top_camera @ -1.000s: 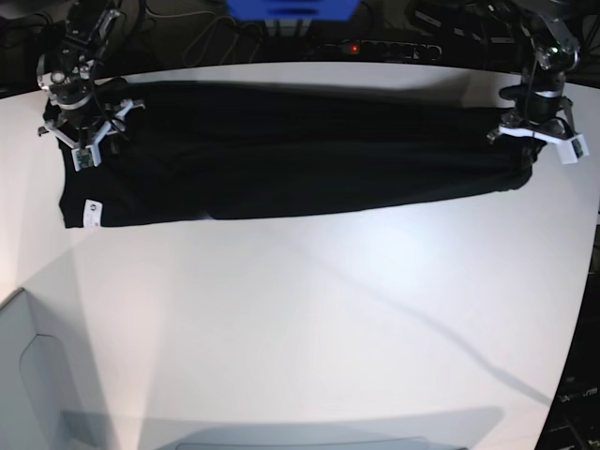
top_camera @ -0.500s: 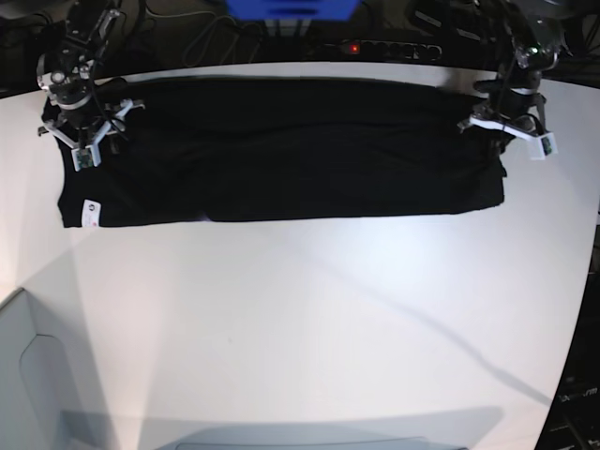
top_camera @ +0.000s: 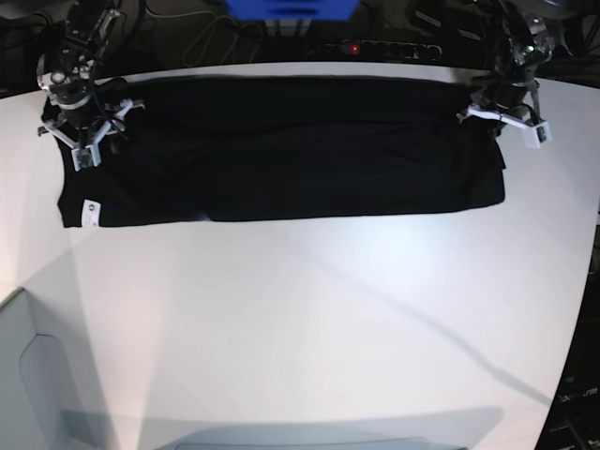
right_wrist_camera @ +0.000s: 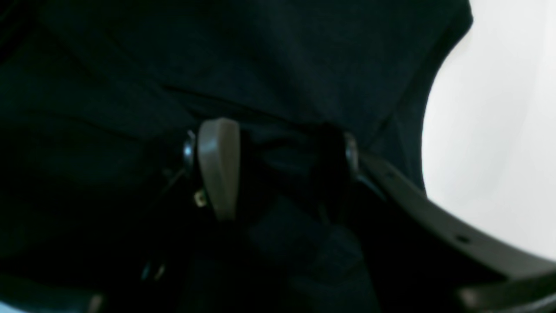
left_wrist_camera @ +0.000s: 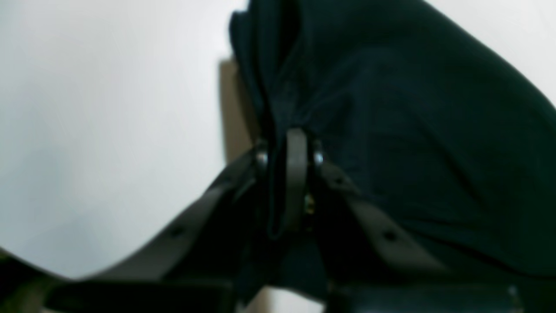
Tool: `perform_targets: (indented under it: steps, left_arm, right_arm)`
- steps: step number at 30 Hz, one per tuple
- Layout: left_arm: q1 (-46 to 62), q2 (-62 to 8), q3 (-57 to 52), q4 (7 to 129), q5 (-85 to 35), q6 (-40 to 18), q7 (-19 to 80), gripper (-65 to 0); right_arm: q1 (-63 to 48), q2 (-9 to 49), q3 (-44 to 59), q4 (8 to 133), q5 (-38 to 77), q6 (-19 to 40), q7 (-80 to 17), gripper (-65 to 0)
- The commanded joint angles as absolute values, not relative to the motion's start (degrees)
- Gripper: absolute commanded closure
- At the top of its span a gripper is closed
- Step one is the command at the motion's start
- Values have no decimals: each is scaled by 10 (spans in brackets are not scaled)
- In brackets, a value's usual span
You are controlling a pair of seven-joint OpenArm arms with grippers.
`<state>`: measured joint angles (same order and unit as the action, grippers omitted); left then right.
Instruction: Fold the T-shirt properly
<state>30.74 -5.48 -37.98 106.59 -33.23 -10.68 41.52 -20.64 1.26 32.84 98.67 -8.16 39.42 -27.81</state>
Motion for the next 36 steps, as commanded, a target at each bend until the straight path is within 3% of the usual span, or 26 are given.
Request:
perform_targets:
  steps: [1,8,16,24,36]
  left_arm:
    - [308,-58,-368,1090,-341,-111,402,0]
    - [321,-58,-196,1121,-339,-106,402,0]
    - [315,-37,4,1120,-208,-106,400,0]
    - [260,34,108,1119,-114,-106,400,0]
    - [164,20,212,1038,-60,-106,403,0]
  right_arm:
    - [-210,16,330,989,-97,400,-294,-304]
    - [-209,16,330,989,-97,400,-294,-304]
    - [-209,19,330,989,-97,400,-294,-305]
    - [-201,18,329,989,-97,400,-294,-305]
    - [-192,18,329,977,-97,400,-294,-305]
